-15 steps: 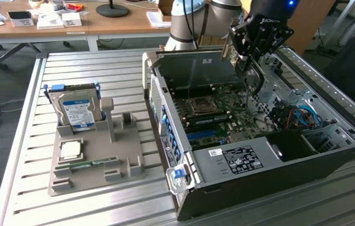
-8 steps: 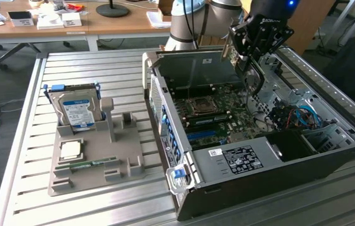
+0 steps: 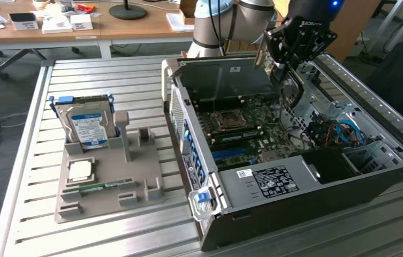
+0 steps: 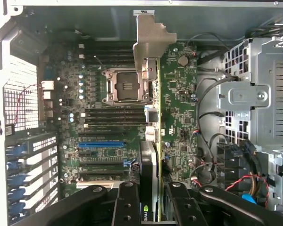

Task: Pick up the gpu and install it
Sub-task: 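Pick up the gpu and move the gpu toward the slot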

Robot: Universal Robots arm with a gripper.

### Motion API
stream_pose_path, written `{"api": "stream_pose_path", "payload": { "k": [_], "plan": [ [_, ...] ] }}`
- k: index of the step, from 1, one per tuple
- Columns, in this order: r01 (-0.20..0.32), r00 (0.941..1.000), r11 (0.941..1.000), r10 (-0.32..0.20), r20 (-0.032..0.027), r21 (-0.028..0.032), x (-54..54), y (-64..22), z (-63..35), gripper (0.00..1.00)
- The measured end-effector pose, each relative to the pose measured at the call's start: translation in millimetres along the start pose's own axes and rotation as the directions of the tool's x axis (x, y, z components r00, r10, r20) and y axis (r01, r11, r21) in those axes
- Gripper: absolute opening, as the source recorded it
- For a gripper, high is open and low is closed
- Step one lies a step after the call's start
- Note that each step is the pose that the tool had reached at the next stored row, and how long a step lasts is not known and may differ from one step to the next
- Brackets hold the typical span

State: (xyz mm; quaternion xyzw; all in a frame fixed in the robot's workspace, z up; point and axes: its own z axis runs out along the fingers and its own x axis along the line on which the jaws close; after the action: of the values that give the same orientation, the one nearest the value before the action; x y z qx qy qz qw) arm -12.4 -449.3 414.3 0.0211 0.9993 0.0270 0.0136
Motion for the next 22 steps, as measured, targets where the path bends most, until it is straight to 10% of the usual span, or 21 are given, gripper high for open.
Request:
{"api": "stream_pose_path", "payload": {
  "k": [22],
  "plan": [
    [0.000, 1.0000, 1.0000, 0.000, -0.0001, 0.0000, -43.2, 2.0, 1.3, 0.27]
  ]
}}
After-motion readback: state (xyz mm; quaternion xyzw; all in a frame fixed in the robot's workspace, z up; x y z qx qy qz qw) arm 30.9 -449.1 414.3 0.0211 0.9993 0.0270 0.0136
